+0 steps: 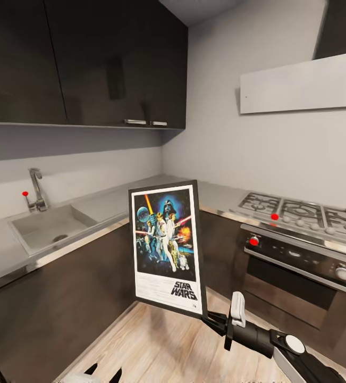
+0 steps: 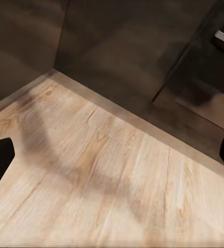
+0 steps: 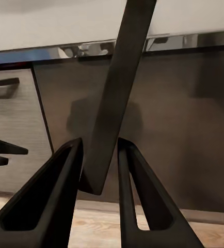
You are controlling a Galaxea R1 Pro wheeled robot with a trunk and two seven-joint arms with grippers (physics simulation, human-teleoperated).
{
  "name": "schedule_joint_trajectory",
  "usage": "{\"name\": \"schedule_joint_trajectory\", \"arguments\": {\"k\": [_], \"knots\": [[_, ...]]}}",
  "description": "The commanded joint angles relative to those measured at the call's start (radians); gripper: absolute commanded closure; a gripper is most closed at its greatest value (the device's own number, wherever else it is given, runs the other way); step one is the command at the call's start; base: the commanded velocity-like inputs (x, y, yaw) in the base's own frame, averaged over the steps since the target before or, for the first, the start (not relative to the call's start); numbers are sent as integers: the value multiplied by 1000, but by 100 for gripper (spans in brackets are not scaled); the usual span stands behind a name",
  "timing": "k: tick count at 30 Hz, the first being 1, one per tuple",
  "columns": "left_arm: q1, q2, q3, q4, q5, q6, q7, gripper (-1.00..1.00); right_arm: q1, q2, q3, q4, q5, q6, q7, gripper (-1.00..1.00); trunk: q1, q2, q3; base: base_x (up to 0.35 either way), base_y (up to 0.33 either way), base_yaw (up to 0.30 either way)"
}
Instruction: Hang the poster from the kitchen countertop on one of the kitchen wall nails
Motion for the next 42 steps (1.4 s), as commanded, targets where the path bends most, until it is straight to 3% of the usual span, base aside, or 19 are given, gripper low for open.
{"name": "schedule_joint_trajectory", "arguments": {"k": [1,23,42], "knots": [[-2,0,-5,-1,-2,-5,10,-100,-1,-1,4,1,-8,-5,0,100,0,-1,-1,-253,0,0],[-2,0,-7,1,-2,-5,10,-100,-2,-2,3,0,-7,-3,-4,100,0,-1,-1,-192,0,24],[-2,1,-6,6,-1,-4,11,-100,-2,-2,3,-1,-8,-3,-3,100,0,-1,-1,-163,0,174]]}}
